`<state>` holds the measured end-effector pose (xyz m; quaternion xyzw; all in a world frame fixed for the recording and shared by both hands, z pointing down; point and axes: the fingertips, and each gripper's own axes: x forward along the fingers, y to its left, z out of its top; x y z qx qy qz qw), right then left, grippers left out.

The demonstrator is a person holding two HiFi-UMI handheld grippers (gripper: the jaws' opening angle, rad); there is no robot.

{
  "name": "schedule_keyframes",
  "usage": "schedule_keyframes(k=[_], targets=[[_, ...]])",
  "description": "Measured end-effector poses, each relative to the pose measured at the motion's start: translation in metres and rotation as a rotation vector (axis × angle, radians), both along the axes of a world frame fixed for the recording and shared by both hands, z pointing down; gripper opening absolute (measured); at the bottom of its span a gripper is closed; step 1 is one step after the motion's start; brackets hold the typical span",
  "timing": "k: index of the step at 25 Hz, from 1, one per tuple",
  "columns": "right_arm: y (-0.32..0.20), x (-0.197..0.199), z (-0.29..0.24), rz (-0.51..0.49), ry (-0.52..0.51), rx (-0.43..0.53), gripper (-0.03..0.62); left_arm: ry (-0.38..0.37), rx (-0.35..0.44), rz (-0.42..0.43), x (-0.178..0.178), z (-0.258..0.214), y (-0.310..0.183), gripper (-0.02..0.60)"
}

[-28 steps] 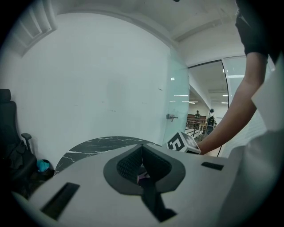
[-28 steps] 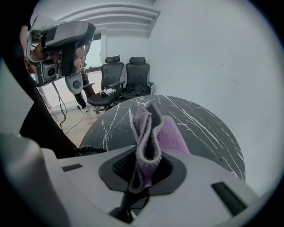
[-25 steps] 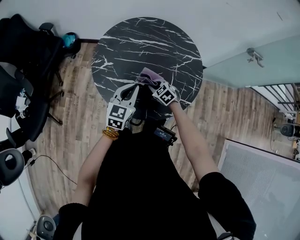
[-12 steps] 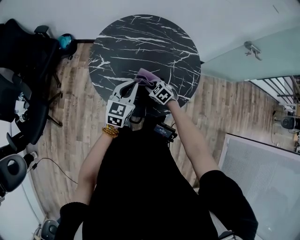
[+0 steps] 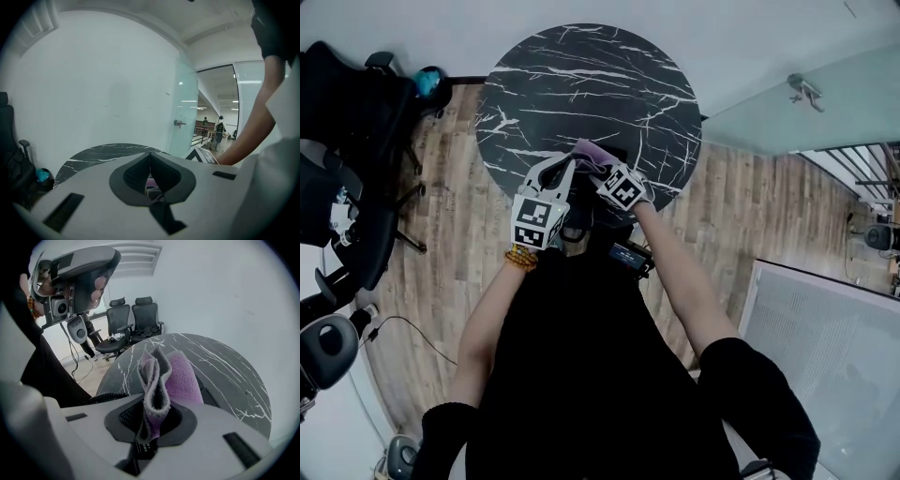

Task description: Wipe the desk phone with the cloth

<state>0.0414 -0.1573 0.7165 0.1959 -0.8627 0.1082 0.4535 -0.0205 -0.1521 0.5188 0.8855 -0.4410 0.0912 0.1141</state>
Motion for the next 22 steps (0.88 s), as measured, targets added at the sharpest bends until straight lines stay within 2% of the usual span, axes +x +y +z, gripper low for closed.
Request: schedule_keyframes(k=[11,22], targets=[[0.017,-0.002,0.006,0.007,-0.003,-0.026,0.054,-0.003,-0.001,0.005,-0.001,0.001,-0.002,0.014],[0.034,-0.005,0.014,-0.03,0.017,-0.05,0.054,0.0,-0.003,0.01,-0.002,0.002,-0.003,0.014]])
